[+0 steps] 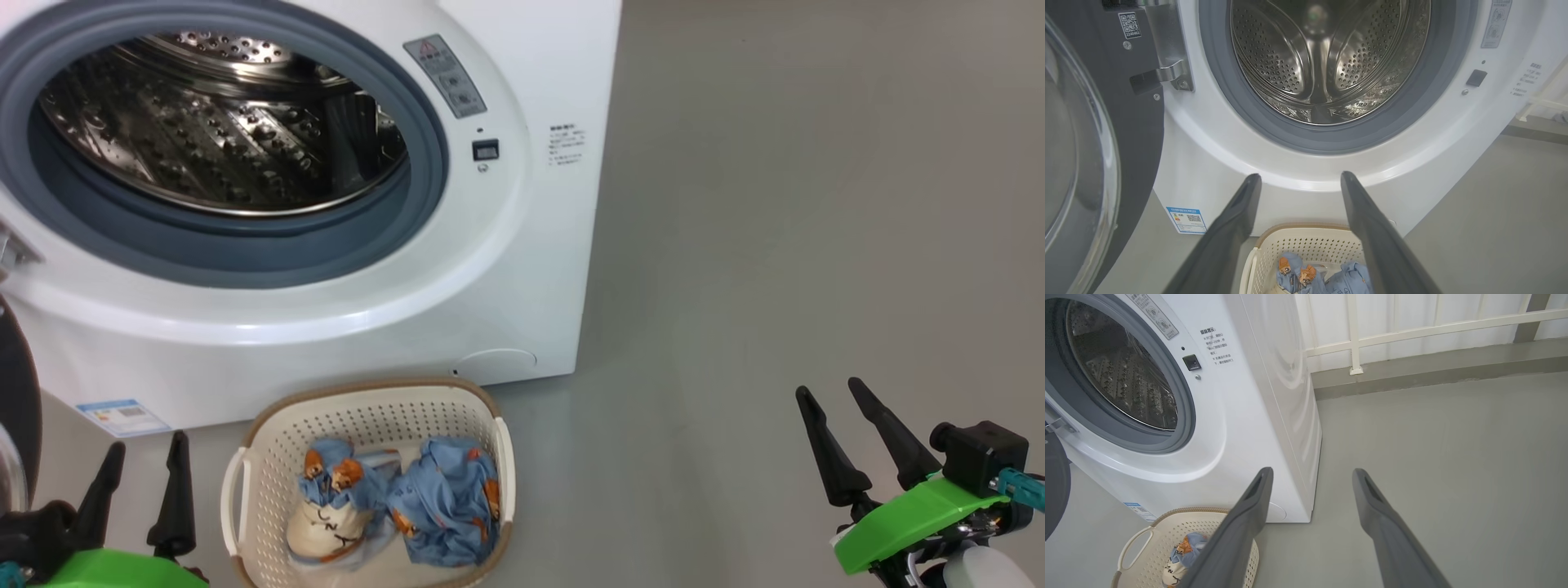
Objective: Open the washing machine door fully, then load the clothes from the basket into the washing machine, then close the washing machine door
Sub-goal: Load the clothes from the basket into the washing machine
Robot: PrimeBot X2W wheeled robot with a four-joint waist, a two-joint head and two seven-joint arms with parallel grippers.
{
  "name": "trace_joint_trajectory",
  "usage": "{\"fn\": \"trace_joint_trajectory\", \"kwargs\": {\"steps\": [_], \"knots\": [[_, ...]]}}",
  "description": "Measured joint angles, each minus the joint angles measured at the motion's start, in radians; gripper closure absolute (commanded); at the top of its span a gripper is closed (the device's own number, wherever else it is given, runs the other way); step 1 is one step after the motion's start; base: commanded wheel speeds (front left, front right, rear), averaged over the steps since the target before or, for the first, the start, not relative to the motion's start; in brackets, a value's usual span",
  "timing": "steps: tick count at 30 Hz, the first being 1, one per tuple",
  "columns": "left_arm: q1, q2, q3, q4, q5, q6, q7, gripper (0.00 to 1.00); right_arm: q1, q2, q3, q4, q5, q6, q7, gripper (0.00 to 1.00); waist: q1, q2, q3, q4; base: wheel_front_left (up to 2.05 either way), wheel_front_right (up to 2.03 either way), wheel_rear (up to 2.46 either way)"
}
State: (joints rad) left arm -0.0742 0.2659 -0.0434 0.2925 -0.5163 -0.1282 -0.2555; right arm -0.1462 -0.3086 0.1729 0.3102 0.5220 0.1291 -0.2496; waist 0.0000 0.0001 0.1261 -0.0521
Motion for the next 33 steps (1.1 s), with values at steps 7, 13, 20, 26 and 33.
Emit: {"fn": "trace_joint_trajectory", "kwargs": {"steps": [7, 13, 20, 26, 33], "knots": [[-0.014, -0.002, -0.002, 0.0, 0.008, 0.0, 0.0, 0.0, -0.016, 0.005, -0.004, -0.002, 0.0, 0.0, 0.0, 0.0, 0.0, 0.0, 0.007, 0.0, 0.5, -0.55, 0.05], [-0.014, -0.008, -0.004, 0.003, 0.011, 0.0, 0.0, 0.0, -0.017, 0.005, -0.009, -0.002, -0.011, 0.0, 0.0, 0.0, 0.0, 0.0, 0.003, 0.004, 0.0, 0.0, 0.0], [-0.014, -0.014, -0.009, 0.01, 0.011, 0.0, 0.0, 0.0, -0.017, 0.006, -0.009, -0.003, -0.011, 0.0, 0.0, 0.0, 0.0, 0.0, 0.008, 0.006, 0.0, 0.0, 0.0], [-0.016, -0.021, -0.03, 0.055, 0.019, 0.0, 0.0, 0.0, -0.018, 0.007, -0.008, -0.012, -0.012, 0.0, 0.0, 0.0, -0.0001, 0.0, 0.03, 0.005, 0.0, 0.0, 0.0], [-0.081, -0.033, -0.11, 0.17, 0.016, 0.0, 0.0, 0.0, -0.042, 0.021, -0.008, -0.025, -0.019, 0.0, 0.0, 0.0, 0.0, 0.0, 0.081, -0.001, 0.0, 0.0, 0.0]]}}
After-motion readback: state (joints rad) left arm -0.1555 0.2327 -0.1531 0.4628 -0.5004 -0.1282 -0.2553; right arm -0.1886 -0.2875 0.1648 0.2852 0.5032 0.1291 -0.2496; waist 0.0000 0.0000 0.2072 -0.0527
